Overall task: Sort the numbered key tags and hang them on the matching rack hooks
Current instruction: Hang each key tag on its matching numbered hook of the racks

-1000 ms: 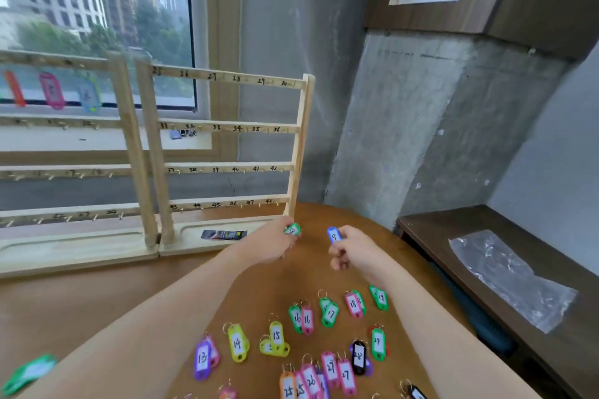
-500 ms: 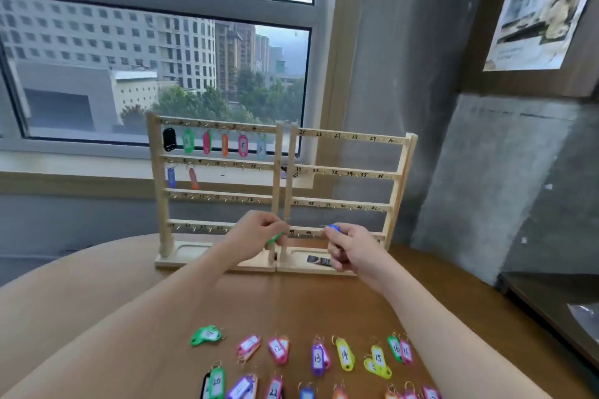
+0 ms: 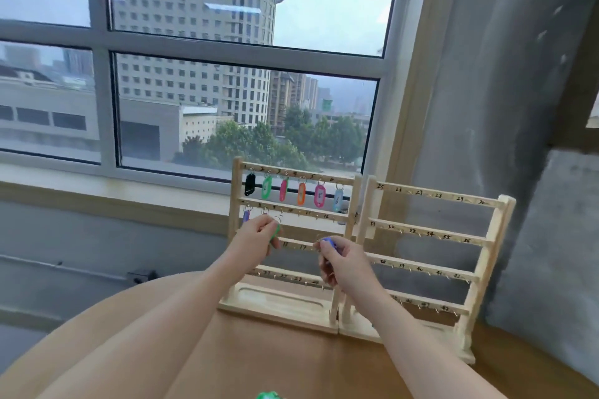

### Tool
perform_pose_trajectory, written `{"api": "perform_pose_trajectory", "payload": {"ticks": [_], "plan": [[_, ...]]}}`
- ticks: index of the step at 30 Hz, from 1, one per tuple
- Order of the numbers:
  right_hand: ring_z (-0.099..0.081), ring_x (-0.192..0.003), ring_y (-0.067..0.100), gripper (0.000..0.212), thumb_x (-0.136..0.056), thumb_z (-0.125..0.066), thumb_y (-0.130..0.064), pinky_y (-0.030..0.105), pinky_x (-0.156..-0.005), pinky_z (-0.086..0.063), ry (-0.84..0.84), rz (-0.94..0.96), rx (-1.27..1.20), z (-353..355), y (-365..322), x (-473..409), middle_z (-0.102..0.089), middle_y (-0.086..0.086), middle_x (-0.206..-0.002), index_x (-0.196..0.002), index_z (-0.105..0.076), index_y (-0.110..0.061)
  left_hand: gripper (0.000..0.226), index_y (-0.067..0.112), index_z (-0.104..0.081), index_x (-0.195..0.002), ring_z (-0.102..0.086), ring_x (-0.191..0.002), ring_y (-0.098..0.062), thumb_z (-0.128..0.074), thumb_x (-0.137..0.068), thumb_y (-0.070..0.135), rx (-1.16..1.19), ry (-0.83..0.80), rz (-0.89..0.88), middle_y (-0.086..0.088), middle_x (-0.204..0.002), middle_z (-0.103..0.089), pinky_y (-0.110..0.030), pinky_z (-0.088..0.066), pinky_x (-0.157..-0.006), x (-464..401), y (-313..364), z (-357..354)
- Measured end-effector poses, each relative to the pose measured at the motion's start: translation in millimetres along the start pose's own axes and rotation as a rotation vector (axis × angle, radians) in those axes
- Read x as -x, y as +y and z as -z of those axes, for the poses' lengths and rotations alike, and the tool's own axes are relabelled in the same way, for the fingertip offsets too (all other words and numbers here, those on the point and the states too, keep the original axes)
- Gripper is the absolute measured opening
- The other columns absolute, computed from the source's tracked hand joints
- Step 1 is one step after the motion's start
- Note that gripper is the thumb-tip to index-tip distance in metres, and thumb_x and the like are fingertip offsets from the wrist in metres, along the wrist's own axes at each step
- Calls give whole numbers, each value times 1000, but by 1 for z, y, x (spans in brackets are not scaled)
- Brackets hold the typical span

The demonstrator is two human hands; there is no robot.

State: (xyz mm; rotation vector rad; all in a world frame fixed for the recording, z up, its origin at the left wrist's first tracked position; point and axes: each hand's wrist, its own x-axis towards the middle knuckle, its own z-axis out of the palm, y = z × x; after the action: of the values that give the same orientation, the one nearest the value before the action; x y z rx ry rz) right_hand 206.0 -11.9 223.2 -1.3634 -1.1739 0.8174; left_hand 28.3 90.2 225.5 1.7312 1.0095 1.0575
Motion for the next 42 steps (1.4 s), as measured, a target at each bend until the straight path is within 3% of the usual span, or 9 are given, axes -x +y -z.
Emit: {"api": "perform_pose_trajectory", "payload": {"ticks": [6, 13, 17, 22, 28, 33, 39, 42], "plan": [[-54, -52, 17, 20, -108, -48, -17, 23, -47, -45, 2, 59, 67, -16, -12, -34, -62, 7, -70, -101, -66, -12, 26, 19, -67, -90, -52, -63, -18, -48, -106, 25, 20, 18, -2, 0, -69, -67, -32, -43, -66, -39, -4, 0], [-53, -44, 20, 22, -108, -46, -21, 25, -48, -46, -5, 111, 196, -21, -8, -69, -64, 4, -67, -98, -64, -13, 26, 19, -66, -91, -46, -62, -18, -47, -106, 25, -2, 50, 19, -1, -70, -63, -28, -35, -57, -61, -16, -7], [-54, -44, 20, 20, -107, -47, -20, 29, -48, -48, -26, 140, 255, -27, -7, -82, -63, 0, -61, -97, -63, -14, 25, 17, -67, -92, -48, -62, -15, -47, -106, 24, -31, 46, 27, 0, -72, -65, -29, -38, -61, -68, -26, -10], [-50, -38, 17, 20, -106, -47, -15, 25, -41, -45, -30, 180, 276, -45, -10, -94, -62, 9, -65, -99, -63, -6, 29, 12, -69, -88, -52, -67, -17, -49, -105, 26, 41, 71, 46, 2, -68, -64, -33, -42, -69, -70, -39, -11], [-56, -37, 12, 22, -105, -48, -17, 24, -40, -44, 43, 180, 326, -68, -6, -106, -68, 9, -68, -87, -62, -16, 30, 4, -68, -93, -45, -58, -12, -51, -105, 25, 20, 51, 11, -1, -68, -62, -23, -36, -54, -56, -57, -2], [-63, -39, 18, 30, -100, -47, -21, 39, -59, -57, 109, 160, 463, -77, 5, -110, -72, 7, -66, -83, -65, -5, 26, 8, -69, -85, -47, -54, -10, -52, -103, 16, 29, 110, 14, 4, -62, -62, -26, -40, -57, -39, -85, 3], [-58, -37, 17, 39, -105, -47, -28, 25, -47, -47, 78, 82, 390, -77, 16, -106, -68, 4, -59, -82, -67, -4, 25, 13, -69, -82, -46, -57, -4, -54, -102, 13, 9, 78, 3, 4, -64, -62, -23, -38, -58, 16, -137, -16], [-57, -39, 17, 35, -102, -52, -27, 20, -41, -39, 32, 16, 383, -75, 37, -91, -66, 3, -56, -83, -69, -3, 22, 17, -68, -83, -49, -61, -7, -56, -102, 15, 15, -23, -25, 3, -67, -64, -30, -40, -62, 37, -159, -29]]}}
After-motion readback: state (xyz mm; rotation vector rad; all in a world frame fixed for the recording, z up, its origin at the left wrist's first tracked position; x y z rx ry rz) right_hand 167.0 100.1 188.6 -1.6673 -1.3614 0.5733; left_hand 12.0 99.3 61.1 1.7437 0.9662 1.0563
